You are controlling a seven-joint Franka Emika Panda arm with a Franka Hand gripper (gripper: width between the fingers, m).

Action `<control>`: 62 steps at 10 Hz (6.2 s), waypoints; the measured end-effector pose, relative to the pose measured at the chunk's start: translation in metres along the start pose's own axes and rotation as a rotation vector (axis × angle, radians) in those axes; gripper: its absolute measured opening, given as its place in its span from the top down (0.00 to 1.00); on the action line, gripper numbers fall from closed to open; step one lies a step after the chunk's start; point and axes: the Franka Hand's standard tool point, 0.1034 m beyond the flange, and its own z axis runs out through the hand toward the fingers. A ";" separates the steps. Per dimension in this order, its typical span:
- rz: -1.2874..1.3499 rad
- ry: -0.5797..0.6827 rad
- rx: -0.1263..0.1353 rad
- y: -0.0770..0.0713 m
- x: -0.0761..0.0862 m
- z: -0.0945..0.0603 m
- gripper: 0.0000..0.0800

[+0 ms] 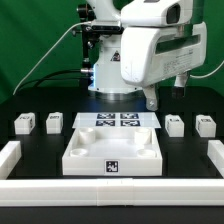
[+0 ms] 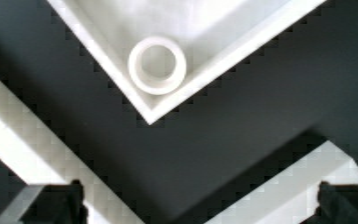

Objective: Assemble one leg

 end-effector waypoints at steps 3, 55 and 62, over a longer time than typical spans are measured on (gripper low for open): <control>0.000 0.000 0.000 0.000 0.000 0.000 0.19; -0.649 -0.027 0.120 -0.064 -0.137 0.109 0.91; -0.637 0.003 0.097 -0.059 -0.071 0.109 0.91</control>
Offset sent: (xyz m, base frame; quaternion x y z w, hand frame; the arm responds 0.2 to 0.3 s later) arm 0.0000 0.0000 0.0000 0.0000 0.0000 0.0000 1.0000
